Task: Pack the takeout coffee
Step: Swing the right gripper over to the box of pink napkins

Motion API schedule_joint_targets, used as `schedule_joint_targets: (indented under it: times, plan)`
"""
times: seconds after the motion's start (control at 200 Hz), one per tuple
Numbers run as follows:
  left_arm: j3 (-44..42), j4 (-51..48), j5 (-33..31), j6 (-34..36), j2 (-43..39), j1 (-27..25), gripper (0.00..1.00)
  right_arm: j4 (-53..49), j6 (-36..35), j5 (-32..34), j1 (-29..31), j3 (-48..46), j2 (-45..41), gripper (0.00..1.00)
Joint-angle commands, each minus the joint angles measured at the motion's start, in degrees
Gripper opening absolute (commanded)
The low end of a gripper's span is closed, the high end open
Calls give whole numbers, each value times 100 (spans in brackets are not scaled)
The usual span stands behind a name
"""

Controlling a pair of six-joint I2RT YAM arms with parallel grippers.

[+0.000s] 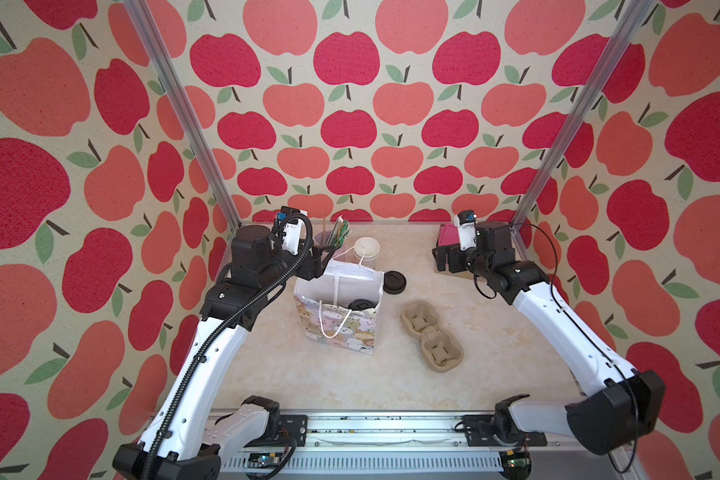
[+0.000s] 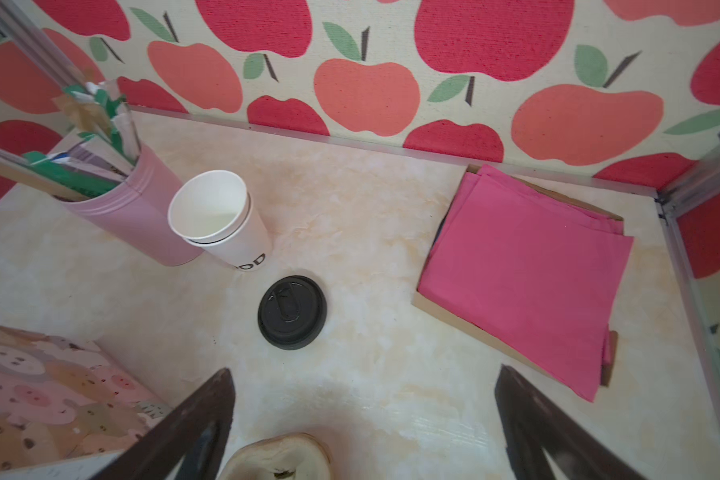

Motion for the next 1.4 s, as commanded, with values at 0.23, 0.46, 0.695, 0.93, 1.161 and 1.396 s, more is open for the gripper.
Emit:
schedule_joint_targets:
  times: [0.23, 0.46, 0.695, 0.93, 1.161, 1.396]
  plan:
    - [-142, 350, 270, 251, 43, -290, 84, -271, 1330, -939, -2057, -369, 457, 99]
    - [-291, 431, 221, 278, 18, -339, 88, 844, 2565, -2041, -3120, -1077, 833, 83]
    - [-410, 490, 186, 322, -46, -360, 89, 1974, 3699, -3078, -3643, -1342, 1666, 62]
    - [-498, 516, 182, 362, -80, -357, 90, 2705, 4376, -3634, -3681, -1376, 2393, 49]
    - [-514, 486, 151, 419, -87, -357, 91, 3535, 5019, -3949, -3691, -1487, 2891, 44]
    - [-569, 492, 134, 410, -123, -357, 91, 3676, 5135, -3848, -3698, -1532, 3040, 38]
